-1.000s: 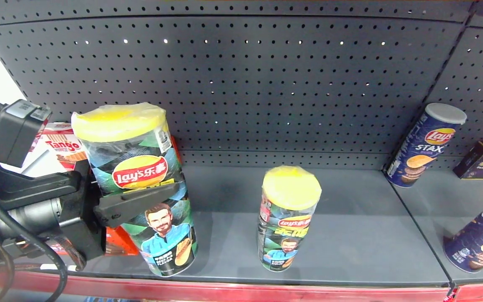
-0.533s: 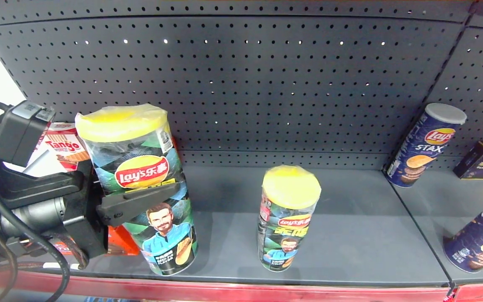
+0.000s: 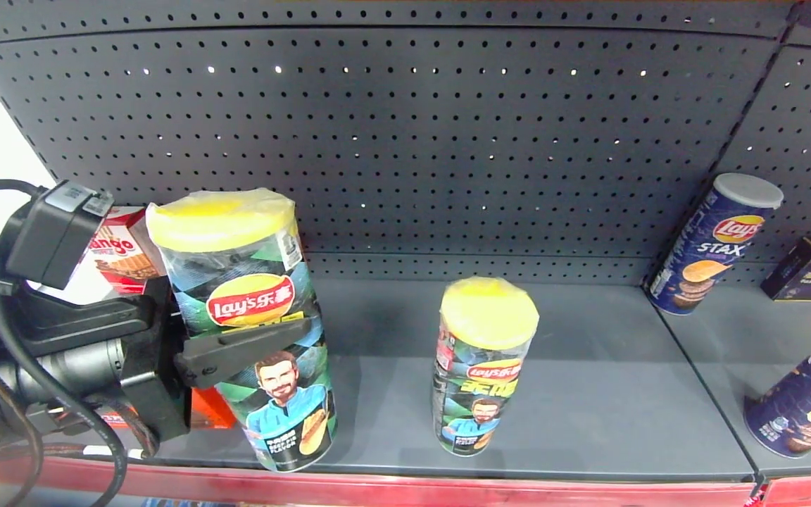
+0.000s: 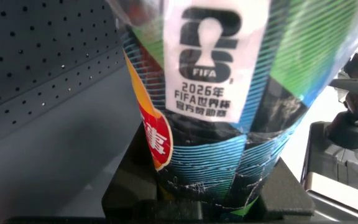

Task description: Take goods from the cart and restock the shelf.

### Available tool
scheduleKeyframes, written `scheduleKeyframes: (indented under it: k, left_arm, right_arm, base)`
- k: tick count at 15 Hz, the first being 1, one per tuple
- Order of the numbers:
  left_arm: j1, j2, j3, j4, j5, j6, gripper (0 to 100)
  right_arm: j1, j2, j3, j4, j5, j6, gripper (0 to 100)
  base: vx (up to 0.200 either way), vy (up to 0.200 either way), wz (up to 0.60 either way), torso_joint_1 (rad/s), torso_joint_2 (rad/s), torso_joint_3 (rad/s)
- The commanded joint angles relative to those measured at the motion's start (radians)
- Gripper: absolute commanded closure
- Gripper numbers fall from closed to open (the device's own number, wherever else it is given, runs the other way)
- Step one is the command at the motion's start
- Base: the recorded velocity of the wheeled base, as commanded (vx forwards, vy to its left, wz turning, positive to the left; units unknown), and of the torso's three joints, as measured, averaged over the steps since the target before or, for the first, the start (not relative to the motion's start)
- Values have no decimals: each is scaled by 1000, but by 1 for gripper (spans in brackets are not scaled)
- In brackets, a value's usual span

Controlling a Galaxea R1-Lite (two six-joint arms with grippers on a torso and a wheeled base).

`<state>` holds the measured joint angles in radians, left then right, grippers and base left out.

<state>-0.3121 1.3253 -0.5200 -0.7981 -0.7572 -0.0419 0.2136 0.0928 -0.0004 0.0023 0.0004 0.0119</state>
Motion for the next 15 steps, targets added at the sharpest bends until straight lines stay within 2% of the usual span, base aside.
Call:
scheduleKeyframes:
  k: [1, 5, 7, 8, 9, 10, 11, 12, 14, 15]
  left_arm:
    - [1, 9, -6, 0, -2, -1, 100]
    - [8, 22, -37, 2, -39, -7, 100]
    - [10, 48, -109, 10, -42, -9, 100]
    - [11, 49, -138, 20, -33, -10, 100]
    - [10, 80, -175, 34, 29, -12, 100]
    - [10, 127, -233, 33, 47, -12, 100]
    - [11, 169, -295, 37, 33, -12, 100]
    - [15, 238, -356, 34, 30, -7, 100]
    - [5, 319, -420, 39, 36, 42, 100]
    - [-21, 347, -422, 40, 49, 62, 100]
  right_arm:
    - [0, 7, 0, -4, 3, -13, 0]
    - [0, 7, 0, -4, 0, -10, 0]
    - [0, 7, 0, -4, 0, -9, 0]
    - [0, 7, 0, -4, 0, -10, 0]
    - [0, 8, 0, -4, 0, -9, 0]
    - [0, 8, 0, -4, 0, -10, 0]
    - [0, 7, 0, -4, 0, -10, 0]
    - [0, 7, 0, -4, 0, -10, 0]
    - [0, 8, 0, -4, 0, -9, 0]
    - [0, 8, 0, -4, 0, -9, 0]
  base:
    - [0, 0, 0, 0, 0, 0]
    - [0, 0, 0, 0, 0, 0]
    - [0, 0, 0, 0, 0, 0]
    - [0, 0, 0, 0, 0, 0]
    - [0, 0, 0, 0, 0, 0]
    - [0, 0, 0, 0, 0, 0]
    - [0, 0, 0, 0, 0, 0]
    - [0, 0, 0, 0, 0, 0]
    - [0, 0, 0, 0, 0, 0]
    - [0, 0, 0, 0, 0, 0]
